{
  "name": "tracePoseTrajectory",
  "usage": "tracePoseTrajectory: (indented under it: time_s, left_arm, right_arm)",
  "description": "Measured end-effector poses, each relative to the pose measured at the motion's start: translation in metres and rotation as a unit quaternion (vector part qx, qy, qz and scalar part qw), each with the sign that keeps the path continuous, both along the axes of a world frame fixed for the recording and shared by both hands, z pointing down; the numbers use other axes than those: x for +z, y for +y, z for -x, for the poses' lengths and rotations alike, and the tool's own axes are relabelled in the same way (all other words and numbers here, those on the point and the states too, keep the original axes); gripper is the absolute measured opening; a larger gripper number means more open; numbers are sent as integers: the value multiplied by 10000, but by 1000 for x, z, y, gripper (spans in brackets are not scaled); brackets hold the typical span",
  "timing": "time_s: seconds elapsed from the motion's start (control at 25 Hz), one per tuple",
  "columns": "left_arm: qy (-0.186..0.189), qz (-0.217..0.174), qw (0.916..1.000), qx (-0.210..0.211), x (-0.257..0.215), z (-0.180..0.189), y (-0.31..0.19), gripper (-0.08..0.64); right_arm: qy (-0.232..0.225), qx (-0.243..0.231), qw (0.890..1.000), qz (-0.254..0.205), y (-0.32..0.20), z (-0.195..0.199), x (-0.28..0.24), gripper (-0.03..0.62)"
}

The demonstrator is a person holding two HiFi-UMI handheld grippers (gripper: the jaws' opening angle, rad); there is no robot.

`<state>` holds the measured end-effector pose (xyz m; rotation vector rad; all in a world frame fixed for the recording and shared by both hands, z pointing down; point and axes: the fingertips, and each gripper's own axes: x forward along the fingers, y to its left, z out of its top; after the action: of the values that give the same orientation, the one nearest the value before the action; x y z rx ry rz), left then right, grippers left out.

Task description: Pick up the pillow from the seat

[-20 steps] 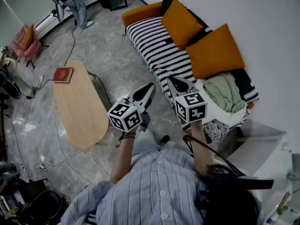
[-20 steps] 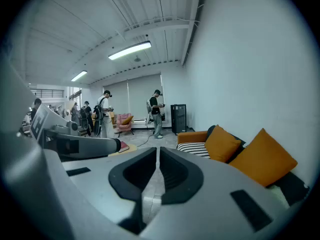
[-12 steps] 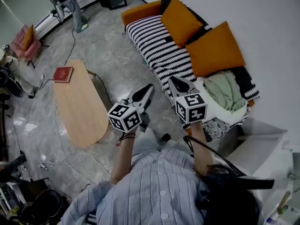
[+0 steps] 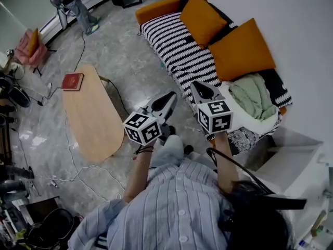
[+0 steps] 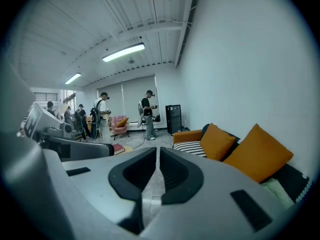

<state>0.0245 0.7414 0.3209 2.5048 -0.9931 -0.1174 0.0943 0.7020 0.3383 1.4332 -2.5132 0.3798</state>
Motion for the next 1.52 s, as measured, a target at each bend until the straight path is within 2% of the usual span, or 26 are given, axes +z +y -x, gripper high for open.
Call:
tracePoseTrajectory:
  time_s: [0.28,0.56,1.04,1.52]
  left_arm:
    - [10,131,9999,55,9,-1,-21,11]
    - [6,198,9998,41,20,12,-81,11]
    - [-24,285,9995,129,18,67,-216,11]
    - [28,204,9989,422,12,124,-314,11]
  right_arm:
    - [78,-9,9999,148,-21,1,10,35]
    - [121,54,9996,237,-78,8,18,35]
    - [173,73,9986,494,-201,64,26,35]
    - [313,246,9980,485,-290,124,22,35]
